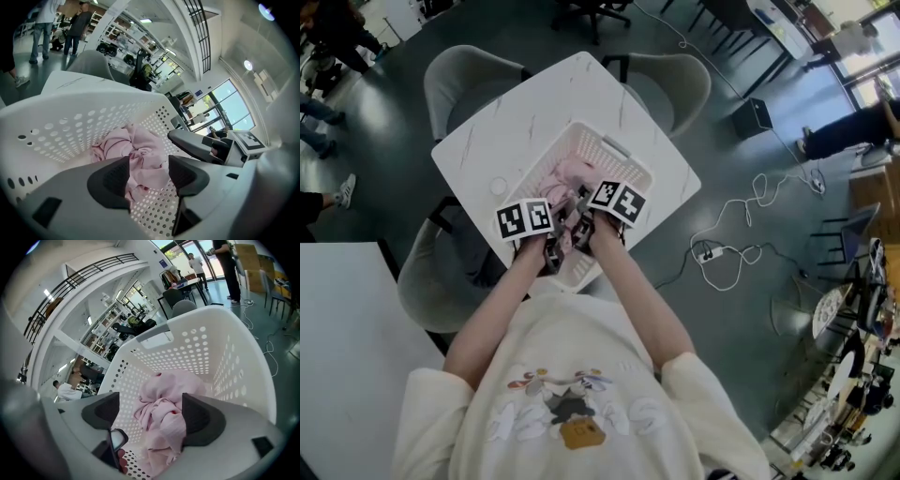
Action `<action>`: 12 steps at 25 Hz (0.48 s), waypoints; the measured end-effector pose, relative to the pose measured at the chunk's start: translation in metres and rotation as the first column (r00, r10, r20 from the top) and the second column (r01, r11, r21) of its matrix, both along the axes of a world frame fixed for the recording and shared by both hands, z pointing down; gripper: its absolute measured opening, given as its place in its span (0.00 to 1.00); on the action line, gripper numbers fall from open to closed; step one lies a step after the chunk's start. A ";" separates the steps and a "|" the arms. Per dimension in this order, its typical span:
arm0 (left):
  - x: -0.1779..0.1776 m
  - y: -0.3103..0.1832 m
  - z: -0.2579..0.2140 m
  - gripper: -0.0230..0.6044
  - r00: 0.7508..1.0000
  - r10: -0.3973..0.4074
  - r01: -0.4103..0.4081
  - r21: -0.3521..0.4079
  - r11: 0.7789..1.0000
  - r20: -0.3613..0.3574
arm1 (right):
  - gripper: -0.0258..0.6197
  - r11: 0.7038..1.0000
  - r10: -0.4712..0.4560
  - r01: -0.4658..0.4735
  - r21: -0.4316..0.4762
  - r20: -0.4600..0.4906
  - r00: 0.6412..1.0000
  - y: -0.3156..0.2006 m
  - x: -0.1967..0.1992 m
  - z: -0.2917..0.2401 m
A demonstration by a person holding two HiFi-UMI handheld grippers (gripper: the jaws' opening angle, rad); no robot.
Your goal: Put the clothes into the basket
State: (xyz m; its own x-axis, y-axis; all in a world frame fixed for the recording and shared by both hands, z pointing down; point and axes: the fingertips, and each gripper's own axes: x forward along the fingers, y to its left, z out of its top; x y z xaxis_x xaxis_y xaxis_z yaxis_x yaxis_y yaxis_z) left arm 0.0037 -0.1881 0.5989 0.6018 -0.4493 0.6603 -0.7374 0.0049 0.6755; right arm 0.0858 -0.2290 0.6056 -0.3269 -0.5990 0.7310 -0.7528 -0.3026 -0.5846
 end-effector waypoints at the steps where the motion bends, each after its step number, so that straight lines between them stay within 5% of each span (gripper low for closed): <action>1: -0.002 0.001 -0.003 0.46 1.000 0.001 -0.001 0.008 1.000 0.003 | 0.66 1.000 -0.006 0.006 0.009 0.006 1.000 0.000 -0.002 -0.003; 12: -0.021 0.009 -0.034 0.34 0.996 0.035 -0.046 0.131 0.990 0.083 | 0.66 0.990 -0.071 0.067 0.120 0.027 0.997 0.011 -0.015 -0.034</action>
